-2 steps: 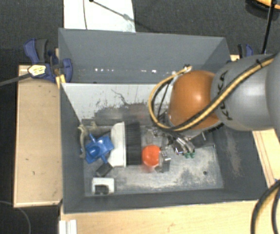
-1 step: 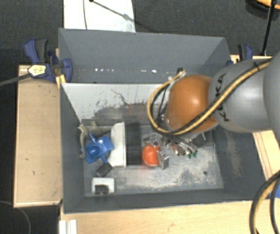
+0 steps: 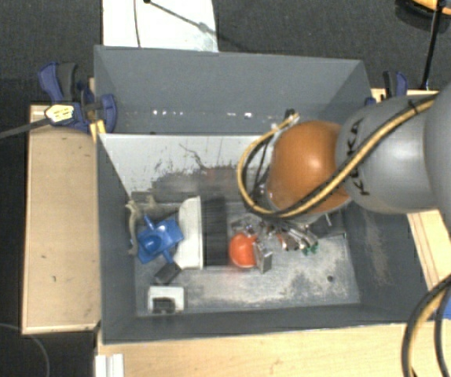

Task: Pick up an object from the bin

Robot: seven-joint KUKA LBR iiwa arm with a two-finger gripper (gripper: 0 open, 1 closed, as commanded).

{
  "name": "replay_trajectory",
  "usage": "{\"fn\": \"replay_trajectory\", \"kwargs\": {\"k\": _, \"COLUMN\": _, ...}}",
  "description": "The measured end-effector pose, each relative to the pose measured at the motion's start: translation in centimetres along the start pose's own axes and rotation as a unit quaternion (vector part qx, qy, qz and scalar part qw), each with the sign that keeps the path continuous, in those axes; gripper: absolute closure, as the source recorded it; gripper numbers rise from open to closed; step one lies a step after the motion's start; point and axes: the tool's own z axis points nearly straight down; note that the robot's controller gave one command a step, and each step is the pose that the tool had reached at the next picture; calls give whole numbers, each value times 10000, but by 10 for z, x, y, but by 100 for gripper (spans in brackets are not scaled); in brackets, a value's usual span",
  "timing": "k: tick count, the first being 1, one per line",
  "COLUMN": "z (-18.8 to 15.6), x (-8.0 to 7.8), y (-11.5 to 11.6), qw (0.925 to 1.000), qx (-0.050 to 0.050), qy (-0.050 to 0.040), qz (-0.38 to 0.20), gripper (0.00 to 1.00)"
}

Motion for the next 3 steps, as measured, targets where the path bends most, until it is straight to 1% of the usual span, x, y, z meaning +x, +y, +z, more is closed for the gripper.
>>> {"fn": "replay_trajectory", "kwargs": {"k": 1, "z": -1, "x": -10, "y": -11, "qw": 9999, "qx": 3, "qy": -22, "qz": -147, "gripper": 100}}
{"fn": "replay_trajectory", "kwargs": {"k": 2, "z": -1, "x": -19, "y": -8, "qw": 10000, "qx": 5, "qy": -28, "qz": -81, "gripper": 100}}
{"fn": "replay_trajectory", "kwargs": {"k": 3, "z": -177, "x": -30, "y": -29, "qw": 9994, "qx": 27, "qy": -81, "qz": -322, "gripper": 100}}
